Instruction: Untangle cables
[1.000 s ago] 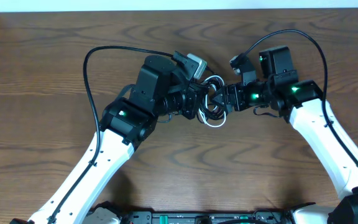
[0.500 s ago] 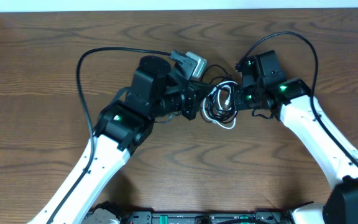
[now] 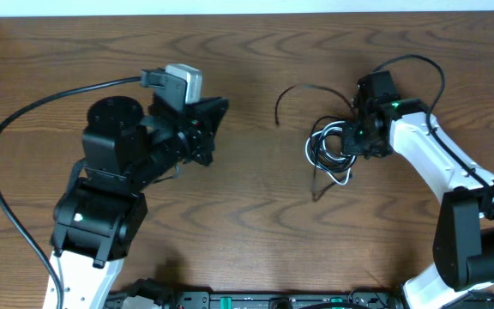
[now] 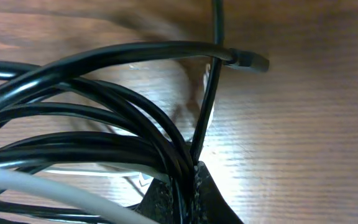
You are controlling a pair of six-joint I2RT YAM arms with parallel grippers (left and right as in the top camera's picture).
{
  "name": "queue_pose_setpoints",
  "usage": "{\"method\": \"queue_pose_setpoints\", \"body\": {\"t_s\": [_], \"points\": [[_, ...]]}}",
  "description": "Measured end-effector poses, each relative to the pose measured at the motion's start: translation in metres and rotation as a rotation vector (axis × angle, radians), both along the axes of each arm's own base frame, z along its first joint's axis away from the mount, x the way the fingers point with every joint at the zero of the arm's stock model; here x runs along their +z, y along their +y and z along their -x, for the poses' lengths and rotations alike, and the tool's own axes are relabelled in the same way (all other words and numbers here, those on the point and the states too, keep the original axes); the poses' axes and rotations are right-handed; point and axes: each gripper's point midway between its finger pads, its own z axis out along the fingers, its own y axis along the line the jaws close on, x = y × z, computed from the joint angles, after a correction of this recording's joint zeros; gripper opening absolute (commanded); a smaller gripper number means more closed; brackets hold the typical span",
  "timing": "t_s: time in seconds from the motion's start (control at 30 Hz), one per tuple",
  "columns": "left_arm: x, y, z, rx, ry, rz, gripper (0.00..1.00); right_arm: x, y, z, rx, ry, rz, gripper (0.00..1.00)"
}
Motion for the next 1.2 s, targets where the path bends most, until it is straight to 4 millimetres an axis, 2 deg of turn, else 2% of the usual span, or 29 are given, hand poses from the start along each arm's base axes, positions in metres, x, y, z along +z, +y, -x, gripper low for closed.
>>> {"method": "queue_pose_setpoints", "body": {"t_s": [0.1,0.23,0.33,0.43,0.67,0.77,0.9,1.2], "points": [[-0.012,0.001,0.001,0.001,0.046,-0.017,0.09,0.001,0.009,0.000,0.036,-0.002,-0.049,0.01],[-0.029,-0.003,-0.008,-0.011,0.099,-0.035,0.25,0.007,0.033,0.000,0.115,-0.012,-0.169,0.01],[-0.045,-0.008,-0.017,-0.026,0.154,-0.042,0.30,0.013,0.049,0.002,0.178,-0.017,-0.253,0.01],[-0.066,-0.015,-0.027,-0.049,0.222,-0.047,0.31,0.025,0.061,0.006,0.238,-0.039,-0.314,0.01],[-0.107,-0.039,-0.044,-0.151,0.348,-0.015,0.31,0.074,0.071,0.012,0.335,-0.156,-0.377,0.01],[-0.113,-0.054,-0.048,-0.231,0.363,0.032,0.34,0.086,0.073,0.014,0.354,-0.192,-0.388,0.01],[-0.113,-0.071,-0.046,-0.331,0.368,0.086,0.37,0.087,0.074,0.015,0.361,-0.191,-0.394,0.01],[-0.111,-0.108,-0.016,-0.479,0.384,0.097,0.38,0.087,0.074,0.015,0.365,-0.193,-0.395,0.01]]}}
